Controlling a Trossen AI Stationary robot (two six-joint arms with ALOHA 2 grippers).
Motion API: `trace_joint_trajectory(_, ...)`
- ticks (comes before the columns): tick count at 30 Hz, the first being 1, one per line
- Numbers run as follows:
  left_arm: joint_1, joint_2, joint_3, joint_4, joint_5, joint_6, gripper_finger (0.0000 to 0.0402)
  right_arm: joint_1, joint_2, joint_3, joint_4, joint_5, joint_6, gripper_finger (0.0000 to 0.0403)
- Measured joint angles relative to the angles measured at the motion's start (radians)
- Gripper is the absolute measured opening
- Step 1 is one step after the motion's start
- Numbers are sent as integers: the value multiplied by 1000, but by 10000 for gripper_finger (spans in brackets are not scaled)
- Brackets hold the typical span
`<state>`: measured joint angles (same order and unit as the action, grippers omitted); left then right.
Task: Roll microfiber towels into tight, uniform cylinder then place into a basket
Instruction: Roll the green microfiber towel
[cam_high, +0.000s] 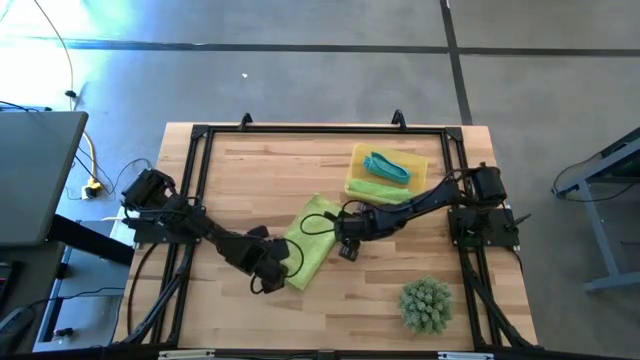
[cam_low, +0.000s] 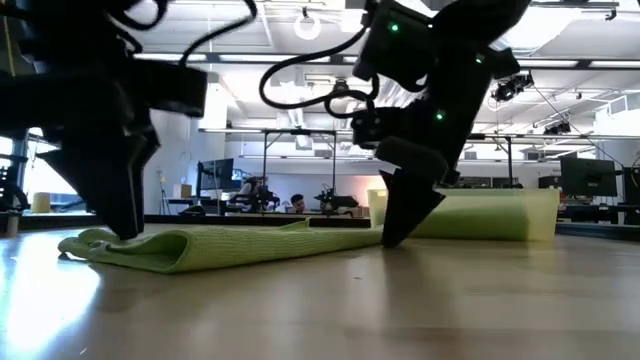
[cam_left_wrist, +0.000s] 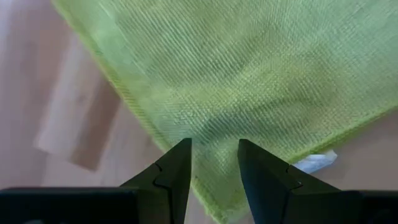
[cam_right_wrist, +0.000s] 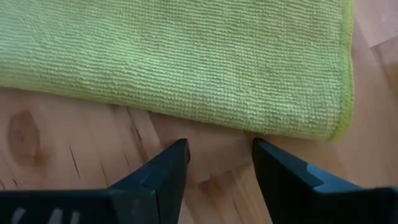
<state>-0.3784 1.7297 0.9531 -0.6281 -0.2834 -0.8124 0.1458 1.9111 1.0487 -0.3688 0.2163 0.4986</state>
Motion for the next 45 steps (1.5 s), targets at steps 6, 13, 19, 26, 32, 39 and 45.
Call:
trace_joint_trajectory(6, -3, 7, -46, 115, 111, -61, 122, -14, 6, -25, 84, 89, -82, 177)
trace_joint_trajectory(13, -25, 16, -52, 362, 161, -98, 122, -64, 17, -32, 323, 96, -461, 177)
trace_joint_trajectory(19, -11, 10, -42, 423, 142, -24, 122, -94, -6, -33, 330, 116, -547, 177)
trace_joint_trajectory(26, -8, -43, 1, 271, 117, 203, 122, -48, -144, -32, 126, 91, -502, 177)
trace_joint_trajectory(32, -28, -77, 3, 170, 117, 492, 122, 58, -204, -29, 101, 31, -568, 177)
trace_joint_trajectory(39, -68, -79, 4, 33, 118, 698, 122, 168, -169, -31, 120, 11, -638, 177)
trace_joint_trajectory(45, -115, -65, 3, 19, 93, 902, 122, 220, -112, -30, 166, 11, -798, 177)
